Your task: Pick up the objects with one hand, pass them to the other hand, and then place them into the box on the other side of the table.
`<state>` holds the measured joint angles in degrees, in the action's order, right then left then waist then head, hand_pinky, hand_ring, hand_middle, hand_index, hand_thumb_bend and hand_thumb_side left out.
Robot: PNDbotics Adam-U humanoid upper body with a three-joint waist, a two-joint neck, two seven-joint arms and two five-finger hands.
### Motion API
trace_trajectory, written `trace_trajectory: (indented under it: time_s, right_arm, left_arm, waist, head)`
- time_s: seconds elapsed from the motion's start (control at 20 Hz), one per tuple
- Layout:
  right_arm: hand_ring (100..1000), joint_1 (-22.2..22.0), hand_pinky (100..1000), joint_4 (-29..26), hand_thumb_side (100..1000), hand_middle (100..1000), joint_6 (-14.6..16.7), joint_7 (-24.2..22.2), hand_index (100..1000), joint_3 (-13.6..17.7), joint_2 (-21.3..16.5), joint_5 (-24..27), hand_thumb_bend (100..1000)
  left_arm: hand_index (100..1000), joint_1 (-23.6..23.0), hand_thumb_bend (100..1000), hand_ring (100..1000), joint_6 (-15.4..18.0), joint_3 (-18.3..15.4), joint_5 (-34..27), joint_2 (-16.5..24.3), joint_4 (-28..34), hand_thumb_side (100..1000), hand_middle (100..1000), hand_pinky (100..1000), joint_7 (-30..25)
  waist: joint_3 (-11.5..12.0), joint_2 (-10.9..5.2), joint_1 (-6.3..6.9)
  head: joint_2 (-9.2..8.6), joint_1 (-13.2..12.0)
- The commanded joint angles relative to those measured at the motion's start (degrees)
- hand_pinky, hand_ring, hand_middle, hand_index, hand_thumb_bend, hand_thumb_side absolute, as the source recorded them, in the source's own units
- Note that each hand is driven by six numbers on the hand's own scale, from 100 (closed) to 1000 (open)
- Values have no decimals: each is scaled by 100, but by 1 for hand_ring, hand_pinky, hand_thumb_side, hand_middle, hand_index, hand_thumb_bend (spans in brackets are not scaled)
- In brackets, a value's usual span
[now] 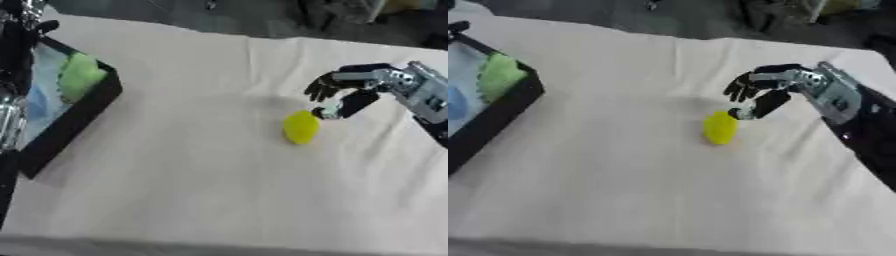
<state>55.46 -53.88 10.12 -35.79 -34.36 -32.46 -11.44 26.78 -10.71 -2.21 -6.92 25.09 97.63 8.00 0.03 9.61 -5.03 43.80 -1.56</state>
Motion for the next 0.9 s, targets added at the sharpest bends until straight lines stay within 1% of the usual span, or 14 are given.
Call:
trace_trajectory:
  time_s: [0.05,0.35,0.65,0.75,0.9]
  right_arm:
    - [808,114,878,-18,384,760,57,-36,877,12,-96,-52,243]
    - [808,76,882,17,330,767,110,-136,877,23,-46,-164,287]
    - [808,-12,887,12,306,772,175,-163,870,53,4,-426,316]
    - [810,-34,891,0,284,776,186,-181,869,54,24,-512,336]
    - [810,-71,889,-27,290,778,177,-212,867,69,72,-658,340]
  left_arm:
    - [851,107,100,1000,-5,-22,31,156,65,717,1000,892,-4]
    - [849,120,100,1000,-3,-25,19,154,77,717,1000,892,-7]
    - [848,131,100,1000,-2,-23,11,151,80,717,1000,892,-16]
    - [847,134,100,1000,1,-24,7,147,84,717,1000,892,-18]
    - [845,140,100,1000,5,-19,-1,137,92,716,1000,892,-28]
  waist:
    - [-2,-123,36]
    - [-1,-95,53]
    - [10,-77,82]
    - [14,-73,90]
    - [26,-72,104]
  head:
    - [32,-21]
    - [32,-25]
    - [32,-28]
    - [32,-29]
    - [32,-36]
